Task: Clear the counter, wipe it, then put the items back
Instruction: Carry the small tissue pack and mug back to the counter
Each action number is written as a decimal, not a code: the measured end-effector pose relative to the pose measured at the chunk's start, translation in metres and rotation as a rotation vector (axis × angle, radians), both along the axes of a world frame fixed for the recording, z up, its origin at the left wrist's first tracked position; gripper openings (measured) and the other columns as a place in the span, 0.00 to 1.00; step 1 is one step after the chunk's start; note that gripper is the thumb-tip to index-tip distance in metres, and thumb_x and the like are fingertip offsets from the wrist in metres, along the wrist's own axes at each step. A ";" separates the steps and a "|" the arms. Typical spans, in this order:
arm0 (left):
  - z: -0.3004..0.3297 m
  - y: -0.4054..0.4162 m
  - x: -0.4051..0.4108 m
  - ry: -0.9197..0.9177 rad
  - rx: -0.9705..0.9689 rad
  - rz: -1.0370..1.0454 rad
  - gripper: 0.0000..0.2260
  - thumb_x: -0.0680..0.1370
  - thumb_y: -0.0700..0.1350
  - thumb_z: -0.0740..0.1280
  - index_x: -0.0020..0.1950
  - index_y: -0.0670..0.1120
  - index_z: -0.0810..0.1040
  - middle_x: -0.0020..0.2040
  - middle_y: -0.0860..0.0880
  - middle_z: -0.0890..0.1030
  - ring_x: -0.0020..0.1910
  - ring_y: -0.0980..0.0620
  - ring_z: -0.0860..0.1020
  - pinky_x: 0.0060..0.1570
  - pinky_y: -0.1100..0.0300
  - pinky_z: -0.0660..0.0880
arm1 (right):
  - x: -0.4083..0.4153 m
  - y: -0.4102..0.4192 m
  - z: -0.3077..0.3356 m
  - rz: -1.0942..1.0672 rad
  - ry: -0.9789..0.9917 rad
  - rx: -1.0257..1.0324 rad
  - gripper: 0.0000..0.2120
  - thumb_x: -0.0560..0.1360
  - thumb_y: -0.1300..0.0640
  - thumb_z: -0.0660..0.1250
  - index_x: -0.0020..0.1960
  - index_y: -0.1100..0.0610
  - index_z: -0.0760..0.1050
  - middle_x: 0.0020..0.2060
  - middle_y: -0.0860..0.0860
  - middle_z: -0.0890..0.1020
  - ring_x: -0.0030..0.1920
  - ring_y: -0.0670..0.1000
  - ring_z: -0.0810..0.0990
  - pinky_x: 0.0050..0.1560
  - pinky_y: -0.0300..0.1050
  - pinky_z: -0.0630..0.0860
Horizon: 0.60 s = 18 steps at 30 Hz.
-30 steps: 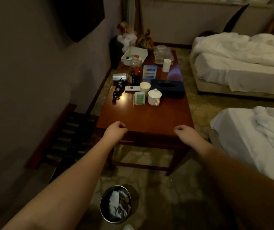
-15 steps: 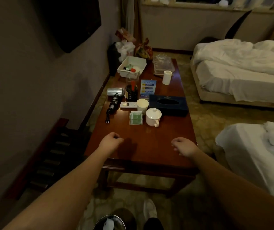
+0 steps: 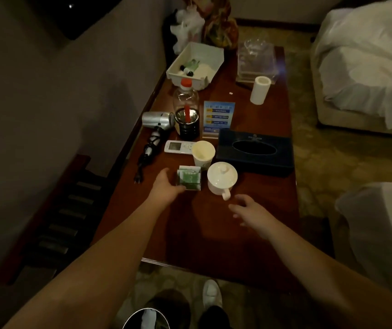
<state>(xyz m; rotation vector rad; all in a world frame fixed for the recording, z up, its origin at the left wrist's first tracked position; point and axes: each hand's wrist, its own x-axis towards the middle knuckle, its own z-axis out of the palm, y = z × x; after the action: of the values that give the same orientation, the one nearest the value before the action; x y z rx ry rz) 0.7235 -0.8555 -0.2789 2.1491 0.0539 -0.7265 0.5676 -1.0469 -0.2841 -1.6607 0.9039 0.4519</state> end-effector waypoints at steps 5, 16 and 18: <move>-0.024 -0.014 0.022 0.012 0.078 -0.107 0.43 0.70 0.43 0.76 0.78 0.54 0.54 0.77 0.47 0.61 0.74 0.46 0.61 0.71 0.45 0.63 | 0.015 -0.009 -0.017 0.010 0.003 0.087 0.23 0.77 0.48 0.64 0.71 0.46 0.64 0.57 0.46 0.77 0.52 0.45 0.79 0.48 0.43 0.75; -0.039 -0.007 0.008 -0.095 0.186 -0.185 0.33 0.71 0.52 0.74 0.73 0.56 0.64 0.69 0.47 0.69 0.68 0.47 0.67 0.66 0.48 0.68 | 0.030 -0.009 -0.030 -0.069 -0.060 0.233 0.15 0.77 0.41 0.62 0.60 0.46 0.74 0.55 0.43 0.81 0.56 0.43 0.79 0.50 0.44 0.75; -0.036 -0.006 -0.002 -0.103 0.149 -0.160 0.31 0.71 0.50 0.75 0.72 0.54 0.66 0.67 0.50 0.71 0.66 0.50 0.69 0.62 0.52 0.70 | 0.032 -0.005 -0.030 -0.084 -0.086 0.215 0.10 0.79 0.42 0.59 0.52 0.44 0.75 0.54 0.43 0.80 0.58 0.44 0.78 0.54 0.47 0.76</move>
<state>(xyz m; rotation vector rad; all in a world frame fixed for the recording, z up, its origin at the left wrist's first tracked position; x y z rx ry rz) 0.7211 -0.8611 -0.3147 2.3507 -0.1235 -0.7203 0.5998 -1.0520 -0.3145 -1.4309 0.8285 0.4028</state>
